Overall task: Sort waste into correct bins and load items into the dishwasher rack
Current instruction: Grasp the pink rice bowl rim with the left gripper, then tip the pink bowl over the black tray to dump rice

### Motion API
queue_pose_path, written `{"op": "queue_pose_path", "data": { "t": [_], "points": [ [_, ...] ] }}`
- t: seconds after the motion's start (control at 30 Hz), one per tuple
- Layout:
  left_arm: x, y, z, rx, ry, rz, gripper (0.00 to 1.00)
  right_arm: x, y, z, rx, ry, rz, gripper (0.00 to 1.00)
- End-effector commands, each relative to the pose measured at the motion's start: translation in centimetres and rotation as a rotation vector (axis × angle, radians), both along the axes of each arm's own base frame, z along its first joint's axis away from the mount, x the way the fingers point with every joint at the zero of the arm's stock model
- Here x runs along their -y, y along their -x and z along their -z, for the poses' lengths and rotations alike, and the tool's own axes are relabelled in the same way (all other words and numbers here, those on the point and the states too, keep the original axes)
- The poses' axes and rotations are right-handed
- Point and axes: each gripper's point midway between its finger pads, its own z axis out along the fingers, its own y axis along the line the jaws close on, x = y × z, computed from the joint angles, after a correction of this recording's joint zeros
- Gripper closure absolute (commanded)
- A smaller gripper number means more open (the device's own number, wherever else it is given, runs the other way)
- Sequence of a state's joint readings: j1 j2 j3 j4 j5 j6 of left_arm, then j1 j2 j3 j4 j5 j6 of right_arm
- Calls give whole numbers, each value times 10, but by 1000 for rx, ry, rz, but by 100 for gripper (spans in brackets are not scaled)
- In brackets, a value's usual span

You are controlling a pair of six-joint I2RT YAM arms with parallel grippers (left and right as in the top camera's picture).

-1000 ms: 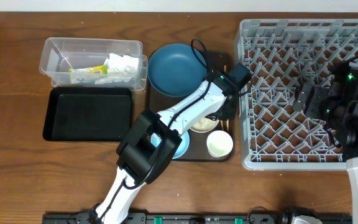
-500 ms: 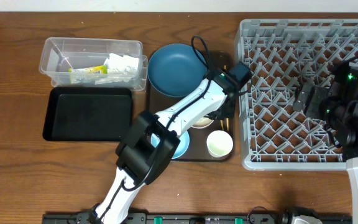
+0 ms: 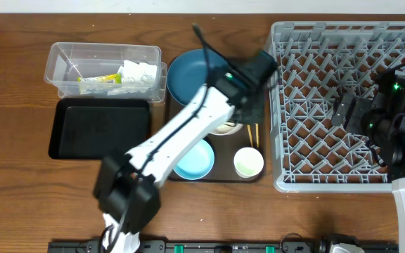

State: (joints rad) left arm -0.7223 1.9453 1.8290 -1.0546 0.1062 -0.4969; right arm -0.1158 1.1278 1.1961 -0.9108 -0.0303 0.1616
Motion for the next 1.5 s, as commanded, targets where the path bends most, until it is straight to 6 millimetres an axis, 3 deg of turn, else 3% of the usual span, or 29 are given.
{"op": "queue_pose_path", "data": {
  "t": [0.0,0.23,0.6,1.13,1.47],
  "points": [
    [-28,-9,-23,2,27,-52,94,5,-1,-9,22,-6,27,1],
    [-120,-24,-36,-96,30,-203,94,5,-1,-9,24,-6,27,1],
    [-225,-41,-31,-189,239,-285,94,5,-1,-9,24,-6,27,1],
    [-312,-40,-31,-66,865,-386,94,5,-3,-11,36,-5,27,1],
    [-357,-32,-23,27,1085,-536,94,3,-3,-11,35,-11,22,1]
  ]
}}
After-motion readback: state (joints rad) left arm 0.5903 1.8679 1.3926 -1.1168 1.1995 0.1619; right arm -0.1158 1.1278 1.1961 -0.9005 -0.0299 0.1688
